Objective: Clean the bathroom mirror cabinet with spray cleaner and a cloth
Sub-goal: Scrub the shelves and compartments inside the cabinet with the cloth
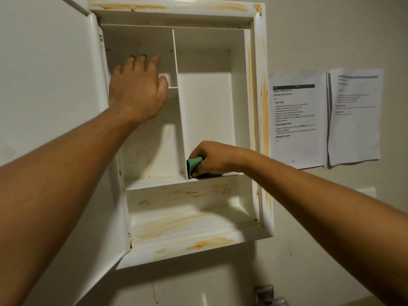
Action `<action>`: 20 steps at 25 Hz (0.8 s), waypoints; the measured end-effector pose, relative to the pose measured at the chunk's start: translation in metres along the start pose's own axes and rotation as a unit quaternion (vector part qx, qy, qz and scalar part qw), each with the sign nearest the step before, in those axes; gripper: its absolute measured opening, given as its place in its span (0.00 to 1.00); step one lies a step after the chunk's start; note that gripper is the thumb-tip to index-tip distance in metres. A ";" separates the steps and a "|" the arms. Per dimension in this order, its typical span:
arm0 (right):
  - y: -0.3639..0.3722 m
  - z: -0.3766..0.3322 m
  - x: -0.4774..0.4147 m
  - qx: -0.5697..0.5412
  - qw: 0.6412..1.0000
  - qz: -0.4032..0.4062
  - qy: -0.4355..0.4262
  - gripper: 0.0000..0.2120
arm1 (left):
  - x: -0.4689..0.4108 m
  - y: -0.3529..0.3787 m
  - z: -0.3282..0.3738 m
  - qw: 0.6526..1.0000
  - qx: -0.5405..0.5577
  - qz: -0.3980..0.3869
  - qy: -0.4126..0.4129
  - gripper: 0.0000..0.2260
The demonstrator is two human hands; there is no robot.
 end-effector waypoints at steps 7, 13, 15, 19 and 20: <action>0.017 0.005 -0.024 0.076 0.989 0.124 0.028 0.06 | -0.001 0.004 -0.002 1.000 0.005 0.005 0.006 0.28; 0.029 0.002 -0.027 0.134 0.974 0.177 0.039 0.06 | -0.002 0.002 -0.002 1.000 0.002 -0.004 0.005 0.28; 0.018 0.005 -0.028 0.065 0.992 0.101 0.044 0.06 | -0.001 0.002 -0.003 1.000 0.004 -0.006 0.006 0.28; 0.000 0.000 -0.036 0.107 0.994 0.017 0.034 0.19 | -0.002 0.003 -0.002 1.000 0.007 0.005 0.008 0.28; 0.002 -0.002 -0.037 0.140 0.989 0.046 0.025 0.17 | -0.002 0.003 -0.002 1.000 0.006 0.008 0.007 0.28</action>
Point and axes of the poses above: each hand's wrist, its own x-axis away from the middle knuckle, its own y-axis out of the palm, z = x × y, the point moved 2 cm from there along -x, towards the middle knuckle, and after that the axes turned 3 degrees about -z, right-handed, at the moved point
